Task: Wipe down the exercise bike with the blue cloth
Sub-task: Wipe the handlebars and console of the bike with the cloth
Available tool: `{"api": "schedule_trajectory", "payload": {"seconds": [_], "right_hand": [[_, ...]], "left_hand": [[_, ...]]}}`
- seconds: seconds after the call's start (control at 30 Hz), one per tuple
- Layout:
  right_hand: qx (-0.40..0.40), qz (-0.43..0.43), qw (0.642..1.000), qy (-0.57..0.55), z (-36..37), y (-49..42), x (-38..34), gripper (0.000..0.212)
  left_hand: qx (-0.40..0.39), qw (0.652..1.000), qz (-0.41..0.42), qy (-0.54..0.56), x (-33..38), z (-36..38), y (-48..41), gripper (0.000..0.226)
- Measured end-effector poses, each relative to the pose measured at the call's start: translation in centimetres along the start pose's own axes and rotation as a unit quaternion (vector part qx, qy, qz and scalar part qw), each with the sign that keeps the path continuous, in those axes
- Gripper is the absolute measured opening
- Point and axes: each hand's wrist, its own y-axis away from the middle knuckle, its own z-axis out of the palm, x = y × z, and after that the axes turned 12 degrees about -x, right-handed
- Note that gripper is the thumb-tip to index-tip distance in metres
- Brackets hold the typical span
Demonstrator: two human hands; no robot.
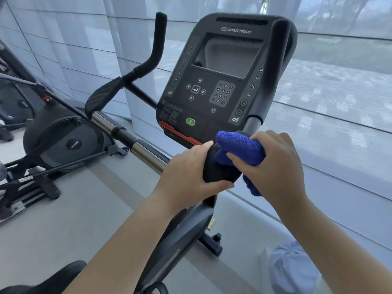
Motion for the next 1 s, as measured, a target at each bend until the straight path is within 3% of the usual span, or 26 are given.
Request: {"api": "schedule_trajectory", "payload": {"seconds": [0.23,0.37,0.53,0.63,0.77,1.0], "right_hand": [[0.002,0.013,1.000,-0.022,0.2,1.2,-1.0,0.032],[-0.003,0.017,1.000,-0.020,0.4,2.0,-1.5,0.033],[-0.003,0.041,0.999,-0.014,0.6,2.4,-2.2,0.032],[0.007,0.068,0.998,-0.002,0.9,2.8,-3.0,0.031],[0.031,0.105,0.993,0.039,1.8,3.4,-5.1,0.036],[0.034,0.138,0.986,0.085,2.8,4.8,-7.2,0.039]], "left_hand": [[-0.022,0.998,0.015,0.052,0.1,-0.6,0.6,0.055],[-0.025,0.995,0.036,0.093,-0.1,-0.8,1.1,0.057],[-0.061,0.996,0.046,0.039,-1.4,-2.1,1.0,0.054],[-0.087,0.995,0.046,0.022,-2.9,-2.6,1.0,0.070],[-0.082,0.989,0.109,0.063,-3.5,-3.1,1.7,0.055],[-0.140,0.956,0.149,0.209,-4.2,-4.9,2.2,0.040]]}}
